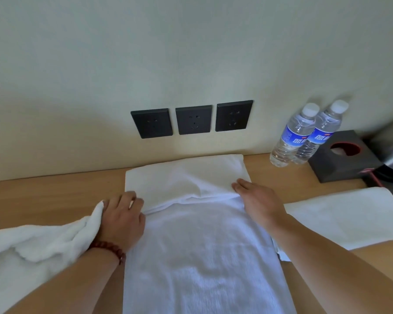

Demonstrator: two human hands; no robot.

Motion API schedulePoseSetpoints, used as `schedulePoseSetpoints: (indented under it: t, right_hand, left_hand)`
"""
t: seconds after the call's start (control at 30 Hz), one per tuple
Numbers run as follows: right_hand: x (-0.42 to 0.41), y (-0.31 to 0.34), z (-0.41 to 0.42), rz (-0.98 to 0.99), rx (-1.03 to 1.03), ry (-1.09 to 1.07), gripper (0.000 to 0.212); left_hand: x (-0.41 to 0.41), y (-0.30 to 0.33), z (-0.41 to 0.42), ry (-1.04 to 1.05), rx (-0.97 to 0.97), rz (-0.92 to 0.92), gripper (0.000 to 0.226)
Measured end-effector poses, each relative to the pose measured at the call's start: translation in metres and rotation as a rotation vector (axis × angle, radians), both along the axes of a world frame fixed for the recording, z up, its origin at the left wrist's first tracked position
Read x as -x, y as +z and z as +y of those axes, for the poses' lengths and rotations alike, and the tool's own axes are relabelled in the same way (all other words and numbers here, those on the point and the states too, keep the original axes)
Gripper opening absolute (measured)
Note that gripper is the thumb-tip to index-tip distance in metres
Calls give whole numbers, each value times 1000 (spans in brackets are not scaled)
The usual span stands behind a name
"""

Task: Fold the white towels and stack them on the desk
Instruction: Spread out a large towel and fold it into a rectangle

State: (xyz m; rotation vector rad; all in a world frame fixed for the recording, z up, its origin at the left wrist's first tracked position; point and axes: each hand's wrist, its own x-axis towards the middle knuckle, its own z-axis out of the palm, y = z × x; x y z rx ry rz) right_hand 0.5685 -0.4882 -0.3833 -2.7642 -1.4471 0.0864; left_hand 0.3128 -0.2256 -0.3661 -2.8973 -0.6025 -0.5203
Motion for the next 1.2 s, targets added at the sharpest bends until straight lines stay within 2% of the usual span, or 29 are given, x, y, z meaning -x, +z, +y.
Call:
schedulePoseSetpoints:
  t: [0.07,0.17,0.23,0.3,0.4,0.47,0.53,0.63,0.7,0.77,0.83,0.87,0.9,0.97,1.03,1.1,1.2]
  right_hand:
    - [0,-1,-2,-4,-22,4,60]
    - [1,-1,-3,31,-159,-89,56]
    - [3,-1,-1,79,-279,-183,46]
    - [0,2,3,157,-386,-291,37]
    - [-8,2,6,345,-404,-411,38]
    - [-8,2,5,347,-404,-399,41]
    - [-7,0,0,223,-397,-264,44]
    - [-11,-11,-19,-48,-311,-66,52]
    - [-10,-16,-27,-106,-206,-68,52]
    - [-4,-17,-26,-121,-103,-109,36]
    - [-1,-7,-14,-143,-88,-155,17]
    - [1,0,-4,-139,-92,-182,19]
    - [2,9,6,-128,-92,-218,20]
    - [3,25,28,-112,-116,-238,28]
    - [7,33,54,-69,-158,-167,41]
    - [17,37,84,80,-123,-48,57]
    - [26,25,122,230,4,26,63]
  left_hand:
    - [-26,12,1,-1,-11,66,36]
    - [-54,23,1,172,84,442,85]
    - [-61,16,3,228,131,556,92]
    - [-66,8,2,191,171,562,80]
    - [-65,0,3,125,261,564,63]
    - [-60,-5,4,127,315,551,58]
    - [-54,-10,8,140,339,561,58]
    - [-49,-18,9,151,341,614,62]
    - [-50,-21,6,151,334,616,69]
    - [-53,-22,1,162,306,631,87]
    - [-60,-19,-3,165,291,607,107]
    - [-65,-15,-3,150,287,557,112]
    - [-70,-12,-2,118,259,480,107]
    - [-81,-6,0,49,183,338,75]
    - [-90,-4,-5,36,166,338,57]
    - [-98,-7,-11,94,251,369,58]
    - [-105,-16,-17,156,298,423,68]
